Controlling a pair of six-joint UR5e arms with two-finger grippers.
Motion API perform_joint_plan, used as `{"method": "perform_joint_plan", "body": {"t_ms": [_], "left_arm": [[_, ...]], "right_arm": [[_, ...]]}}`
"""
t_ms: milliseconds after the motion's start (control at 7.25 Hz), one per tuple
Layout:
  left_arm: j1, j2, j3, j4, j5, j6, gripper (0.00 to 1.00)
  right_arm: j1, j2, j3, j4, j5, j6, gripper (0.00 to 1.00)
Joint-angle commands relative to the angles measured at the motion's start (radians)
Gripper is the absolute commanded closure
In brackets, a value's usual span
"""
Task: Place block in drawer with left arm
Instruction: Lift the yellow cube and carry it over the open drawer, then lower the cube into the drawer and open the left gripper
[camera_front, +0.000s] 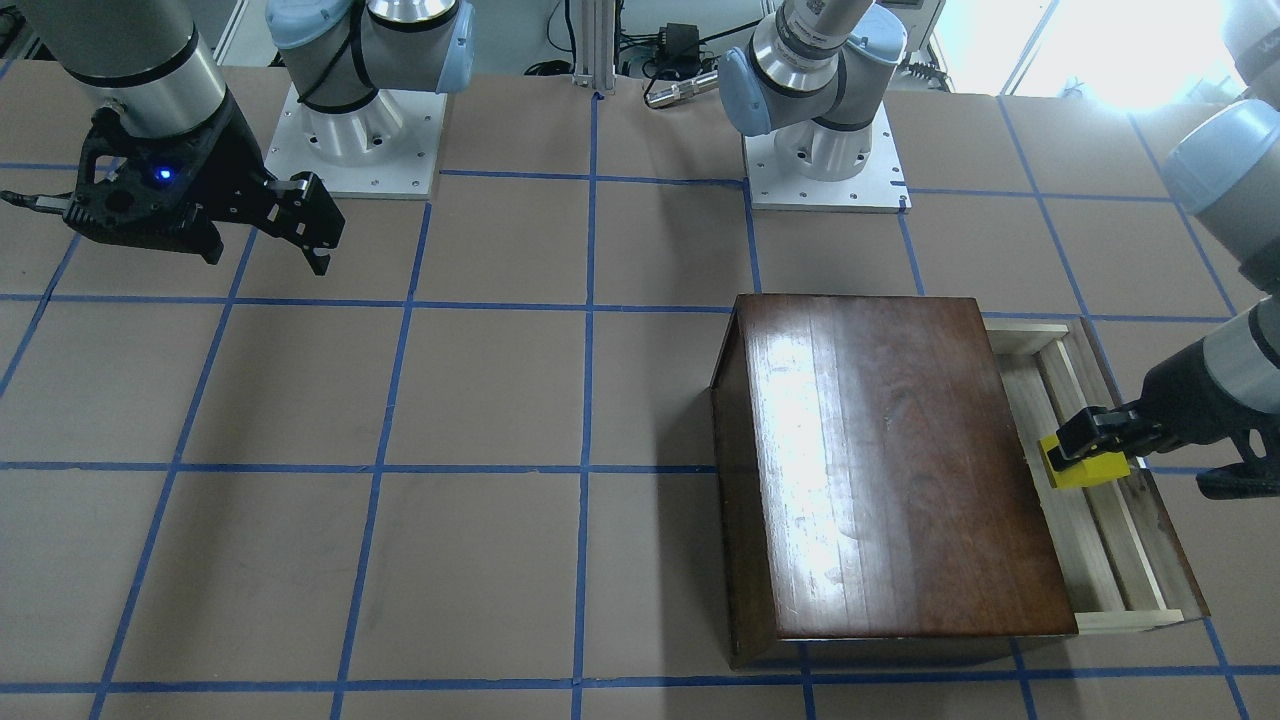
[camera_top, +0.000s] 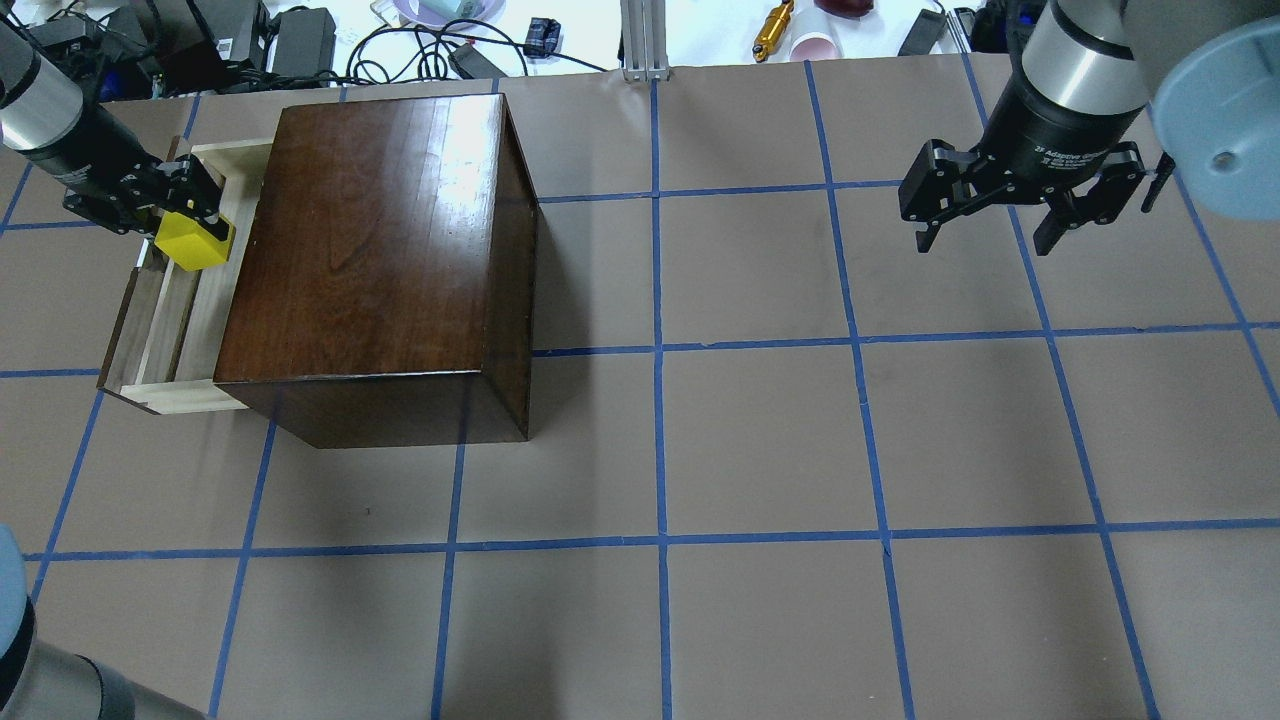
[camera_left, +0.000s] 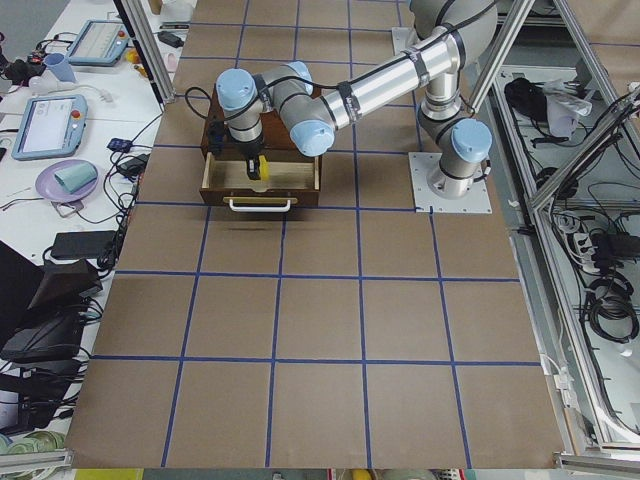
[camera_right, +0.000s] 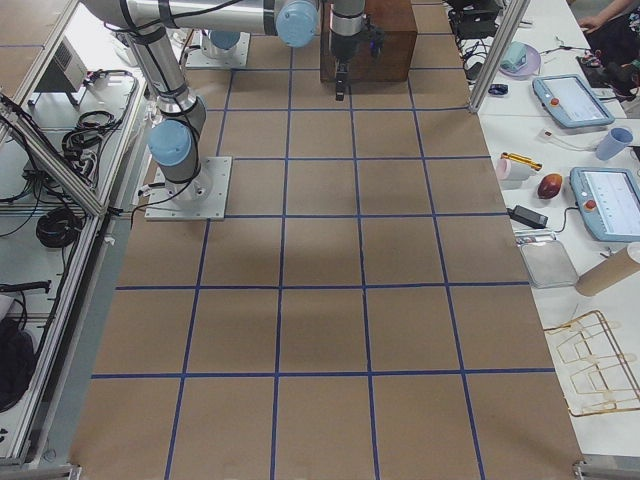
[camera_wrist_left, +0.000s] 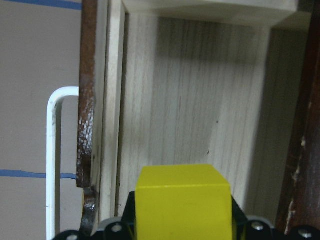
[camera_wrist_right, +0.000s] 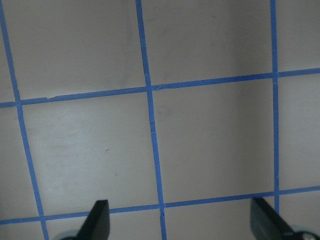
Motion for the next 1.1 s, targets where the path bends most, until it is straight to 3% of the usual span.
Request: {"method": "perform_joint_plan", "body": {"t_ms": [0, 138, 276, 414, 552, 966], "left_arm": [[-0.002, -0.004, -0.070, 0.100, -0.001, 0.026, 0.90], [-0.002, -0.014, -0.079, 0.108, -0.001, 0.033, 0.90], [-0.001, -0.017, -0.079, 0.110, -0.001, 0.037, 0.78], [0.001, -0.020, -0.078, 0.117, -0.002, 0.033, 0.09], [0.004, -0.018, -0.072, 0.126, -0.002, 0.033, 0.00], [0.002, -0.003, -0.064, 0.123, -0.002, 0.023, 0.00]], "right_arm": [[0.000, 0.000, 0.000, 0.000, 0.000, 0.000, 0.00], [0.000, 0.000, 0.000, 0.000, 0.000, 0.000, 0.00], [0.000, 0.000, 0.000, 0.000, 0.000, 0.000, 0.00], [0.000, 0.000, 0.000, 0.000, 0.000, 0.000, 0.00], [0.000, 0.000, 0.000, 0.000, 0.000, 0.000, 0.00], [0.000, 0.000, 0.002, 0.000, 0.000, 0.000, 0.00]]}}
